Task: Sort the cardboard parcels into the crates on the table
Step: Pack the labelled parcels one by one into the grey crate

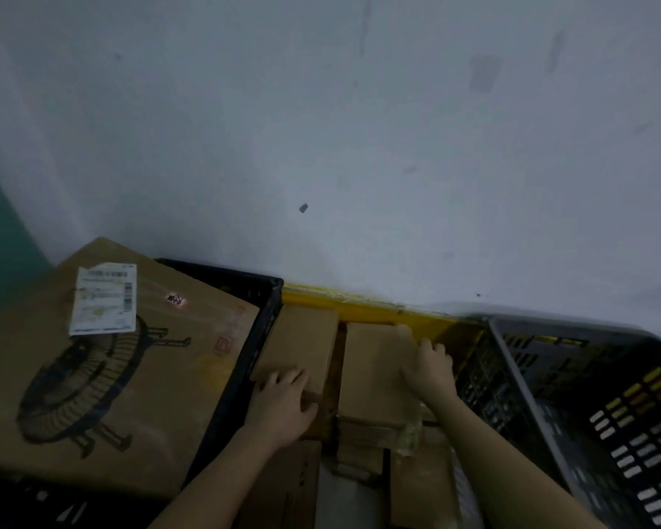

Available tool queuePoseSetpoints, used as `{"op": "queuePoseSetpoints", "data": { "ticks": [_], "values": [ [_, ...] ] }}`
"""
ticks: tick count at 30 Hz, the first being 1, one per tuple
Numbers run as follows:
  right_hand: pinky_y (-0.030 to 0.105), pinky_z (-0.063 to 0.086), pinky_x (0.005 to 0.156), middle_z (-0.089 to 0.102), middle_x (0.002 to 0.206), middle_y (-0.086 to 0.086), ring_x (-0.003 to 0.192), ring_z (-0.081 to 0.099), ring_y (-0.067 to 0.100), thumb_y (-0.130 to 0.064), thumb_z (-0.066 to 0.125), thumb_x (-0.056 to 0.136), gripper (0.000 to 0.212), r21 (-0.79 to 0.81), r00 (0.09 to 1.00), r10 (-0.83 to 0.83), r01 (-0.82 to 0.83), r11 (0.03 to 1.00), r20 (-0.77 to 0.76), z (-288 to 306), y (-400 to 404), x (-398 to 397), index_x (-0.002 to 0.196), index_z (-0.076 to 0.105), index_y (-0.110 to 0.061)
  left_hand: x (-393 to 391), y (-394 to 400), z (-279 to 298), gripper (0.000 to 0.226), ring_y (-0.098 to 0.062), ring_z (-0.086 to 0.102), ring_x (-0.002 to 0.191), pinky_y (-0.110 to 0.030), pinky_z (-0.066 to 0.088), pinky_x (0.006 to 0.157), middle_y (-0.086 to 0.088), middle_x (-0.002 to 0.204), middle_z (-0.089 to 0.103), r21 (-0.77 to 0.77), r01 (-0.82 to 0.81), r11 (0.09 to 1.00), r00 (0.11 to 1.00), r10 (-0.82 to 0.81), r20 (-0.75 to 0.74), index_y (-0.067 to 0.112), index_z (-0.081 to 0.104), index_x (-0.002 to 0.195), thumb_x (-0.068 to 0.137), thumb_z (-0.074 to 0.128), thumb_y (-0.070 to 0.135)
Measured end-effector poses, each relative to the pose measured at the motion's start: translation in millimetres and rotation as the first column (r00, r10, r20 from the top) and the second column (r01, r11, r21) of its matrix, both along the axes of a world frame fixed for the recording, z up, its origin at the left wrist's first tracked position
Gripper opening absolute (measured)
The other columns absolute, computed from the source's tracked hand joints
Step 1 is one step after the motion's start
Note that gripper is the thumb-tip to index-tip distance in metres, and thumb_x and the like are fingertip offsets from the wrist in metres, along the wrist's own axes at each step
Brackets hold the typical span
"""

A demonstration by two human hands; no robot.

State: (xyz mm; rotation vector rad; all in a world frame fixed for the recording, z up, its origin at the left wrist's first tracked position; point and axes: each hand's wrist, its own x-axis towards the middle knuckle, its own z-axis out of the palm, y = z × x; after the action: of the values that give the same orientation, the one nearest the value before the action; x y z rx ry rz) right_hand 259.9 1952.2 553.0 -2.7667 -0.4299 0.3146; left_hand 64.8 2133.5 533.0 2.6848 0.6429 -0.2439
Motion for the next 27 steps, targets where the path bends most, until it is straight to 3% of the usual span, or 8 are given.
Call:
{"op": "queuePoseSetpoints", "data": {
  "ticks": [3,11,19,21,24,27],
  "values": [
    [0.043,0.045,0.097,0.047,0.139,0.01,0.125,0.044,0.033,-0.04,0.052,0.098,0.049,0.09,0.984,0.103,-0.116,0.989,0.142,23,-1,0,0.138,0.044,-0.013,0,8,12,0.068,-0.021,0.016,0.149,-0.042,0.023,0.119,0.004,0.164,0.019,0.001,-0.02,1.0,0.999,0.02,0.047,0.023,0.018,0.158,0.101,0.037,0.054],
    [0.044,0.04,0.109,0.046,0.149,0.005,0.136,0.04,0.028,-0.043,0.047,0.1,0.054,0.115,0.942,0.302,-0.319,0.941,0.148,59,9,-14,0.146,0.044,-0.016,1,13,22,0.065,-0.018,0.015,0.149,-0.039,0.028,0.117,0.006,0.163,0.02,0.071,-0.037,0.997,0.989,0.026,0.145,0.026,0.022,0.157,0.101,0.043,0.05],
    [0.044,0.04,0.108,0.047,0.146,0.008,0.132,0.045,0.028,-0.048,0.045,0.1,0.054,0.048,0.935,0.344,-0.349,0.936,0.081,34,24,-36,0.144,0.046,-0.017,6,21,6,0.081,-0.024,0.005,0.152,-0.043,0.02,0.121,-0.001,0.167,0.005,0.085,-0.006,0.996,1.0,0.005,0.005,0.024,0.009,0.159,0.097,0.057,0.043],
    [0.041,0.041,0.105,0.05,0.144,0.007,0.128,0.047,0.028,-0.048,0.043,0.1,0.053,0.037,0.93,0.363,-0.365,0.93,0.054,23,24,-44,0.143,0.047,-0.018,4,19,-2,0.083,-0.027,0.014,0.15,-0.042,0.025,0.119,-0.004,0.165,0.012,0.149,0.02,0.989,0.999,-0.015,-0.037,0.022,0.009,0.159,0.096,0.061,0.037],
    [0.039,0.041,0.102,0.051,0.143,0.005,0.128,0.046,0.028,-0.048,0.045,0.099,0.052,0.059,0.935,0.353,-0.354,0.934,0.021,14,21,-51,0.143,0.047,-0.02,1,12,-11,0.073,-0.03,0.028,0.137,-0.041,0.036,0.108,-0.007,0.155,0.026,0.374,0.065,0.925,0.997,-0.042,-0.068,0.021,0.017,0.157,0.098,0.059,0.023],
    [0.037,0.044,0.1,0.051,0.142,0.005,0.127,0.049,0.026,-0.045,0.047,0.099,0.05,0.108,0.949,0.315,-0.313,0.944,0.003,12,18,-53,0.142,0.049,-0.019,-3,10,-16,0.065,-0.031,0.032,0.131,-0.042,0.038,0.103,-0.008,0.148,0.031,0.471,0.125,0.873,0.992,-0.101,-0.077,0.02,0.02,0.157,0.1,0.052,0.02]
  ]
}}
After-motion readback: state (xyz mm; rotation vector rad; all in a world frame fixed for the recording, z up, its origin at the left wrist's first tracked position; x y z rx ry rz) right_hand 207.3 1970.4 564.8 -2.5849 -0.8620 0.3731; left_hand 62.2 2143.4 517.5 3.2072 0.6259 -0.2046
